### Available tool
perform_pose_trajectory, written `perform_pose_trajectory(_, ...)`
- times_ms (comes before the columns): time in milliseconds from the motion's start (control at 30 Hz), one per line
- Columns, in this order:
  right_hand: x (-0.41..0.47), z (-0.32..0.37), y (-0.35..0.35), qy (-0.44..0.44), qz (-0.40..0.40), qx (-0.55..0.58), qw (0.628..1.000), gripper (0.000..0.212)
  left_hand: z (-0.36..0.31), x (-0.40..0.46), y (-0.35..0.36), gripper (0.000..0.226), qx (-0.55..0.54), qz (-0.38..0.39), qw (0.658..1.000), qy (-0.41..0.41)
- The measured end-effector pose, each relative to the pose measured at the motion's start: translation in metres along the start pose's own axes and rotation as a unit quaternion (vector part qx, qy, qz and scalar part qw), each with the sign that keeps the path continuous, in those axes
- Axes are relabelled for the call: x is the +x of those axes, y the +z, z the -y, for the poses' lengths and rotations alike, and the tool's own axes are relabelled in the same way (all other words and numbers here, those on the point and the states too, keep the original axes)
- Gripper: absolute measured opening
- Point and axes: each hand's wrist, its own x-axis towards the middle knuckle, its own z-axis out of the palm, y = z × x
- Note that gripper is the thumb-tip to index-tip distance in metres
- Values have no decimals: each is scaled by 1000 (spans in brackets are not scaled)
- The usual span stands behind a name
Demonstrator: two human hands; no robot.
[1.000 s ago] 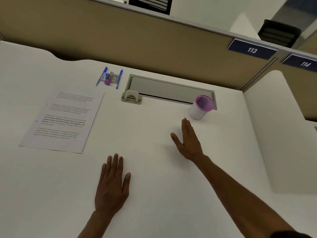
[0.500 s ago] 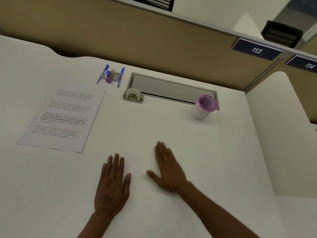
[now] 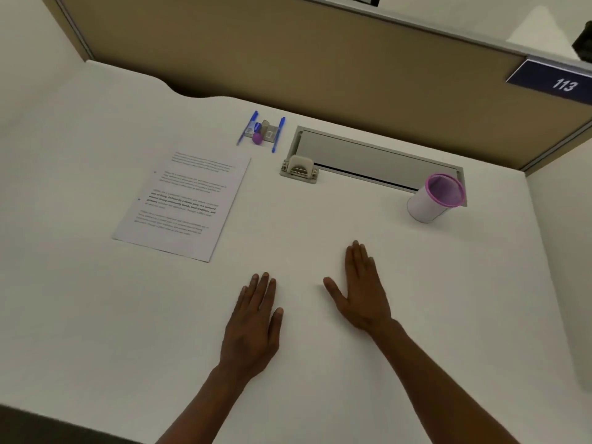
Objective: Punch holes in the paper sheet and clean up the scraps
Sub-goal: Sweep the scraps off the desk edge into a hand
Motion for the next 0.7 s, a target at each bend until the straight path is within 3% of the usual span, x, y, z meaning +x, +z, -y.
perform_pose_trajectory(133, -59, 55, 23, -115, 38, 63, 991, 88, 23, -19, -11, 57, -21, -31, 998, -42)
perform_pose_trajectory(233, -27, 84, 14, -189, 24, 66, 979, 87, 32, -26, -17, 56, -27, -44, 998, -46)
perform_pose_trajectory(300, 17, 100, 3, -187, 20, 31, 982, 86, 30, -23, -18, 55, -27, -52, 998, -33)
perform_pose_trajectory(433, 53, 105, 0, -193, 102, -32, 975, 86, 18, 1, -24, 53, -45, -69, 996, -15)
perform_pose_trajectory(633, -32, 80, 8, -266, 125, -22, 956, 80, 19, 89, -33, 63, 10, -27, 1000, -1)
perform_pose_trajectory(700, -55, 63, 0, -242, 98, 14, 965, 77, 21, 116, -31, 68, 31, 8, 999, -8)
